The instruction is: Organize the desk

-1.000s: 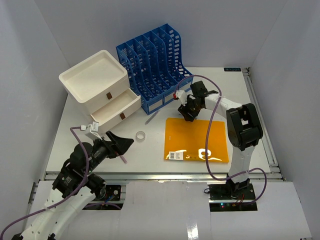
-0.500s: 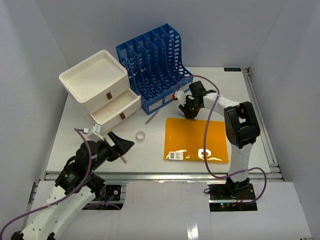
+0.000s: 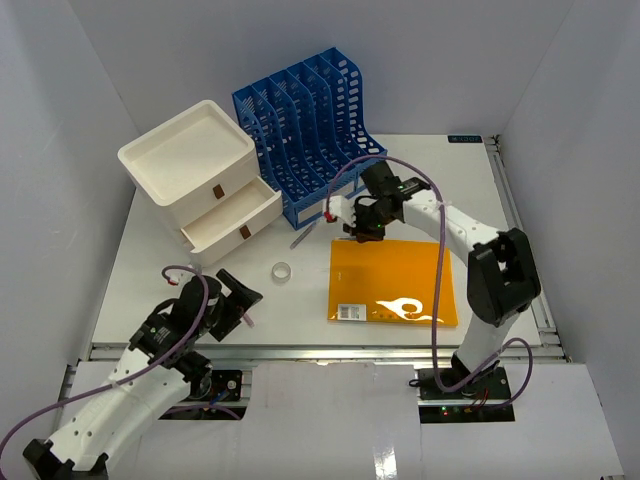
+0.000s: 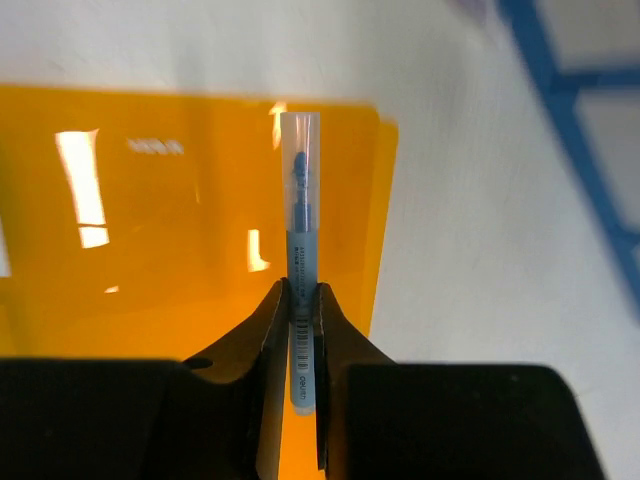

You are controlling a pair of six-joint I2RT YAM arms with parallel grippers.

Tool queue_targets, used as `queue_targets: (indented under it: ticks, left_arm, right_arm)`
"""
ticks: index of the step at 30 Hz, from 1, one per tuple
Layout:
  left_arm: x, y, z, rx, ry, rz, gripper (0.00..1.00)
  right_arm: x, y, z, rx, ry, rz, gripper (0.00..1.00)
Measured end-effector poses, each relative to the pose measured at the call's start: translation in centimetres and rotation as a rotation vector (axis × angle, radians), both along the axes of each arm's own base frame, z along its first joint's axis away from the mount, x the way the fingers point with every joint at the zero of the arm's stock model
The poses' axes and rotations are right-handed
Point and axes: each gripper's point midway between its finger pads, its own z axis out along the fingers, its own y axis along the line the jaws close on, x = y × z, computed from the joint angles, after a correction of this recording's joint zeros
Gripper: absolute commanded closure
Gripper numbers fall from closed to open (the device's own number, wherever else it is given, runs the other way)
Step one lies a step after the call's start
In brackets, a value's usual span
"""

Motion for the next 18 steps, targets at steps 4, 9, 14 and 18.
queue_targets:
  ticks: [4,9,14,18]
  left_arm:
    - [-0.2,0.2,-2.0,0.034,0.103,0.043,0.02]
    - [-0.5,0.5,-3.5,0.057,0.182,0.084,0.03]
    - [-0.3,0.9,-3.8,0.066,0.178,0.116,0.03]
    - [-0.1,1.3,-3.9,0.082,0.174,0.137,0.03]
  right_arm:
    - [-3.9,7.8,6.5,0.056,-0.189,0.291,0.92]
    - [-5.1,15.9,14.8,0.162,-0.428,0.496,0.92]
    - [-3.8,21.7,19.9,0.247,-0.626,0.535,0.92]
    - [-3.0,25.6,19.3,0.272,-0.698,0.545,0.92]
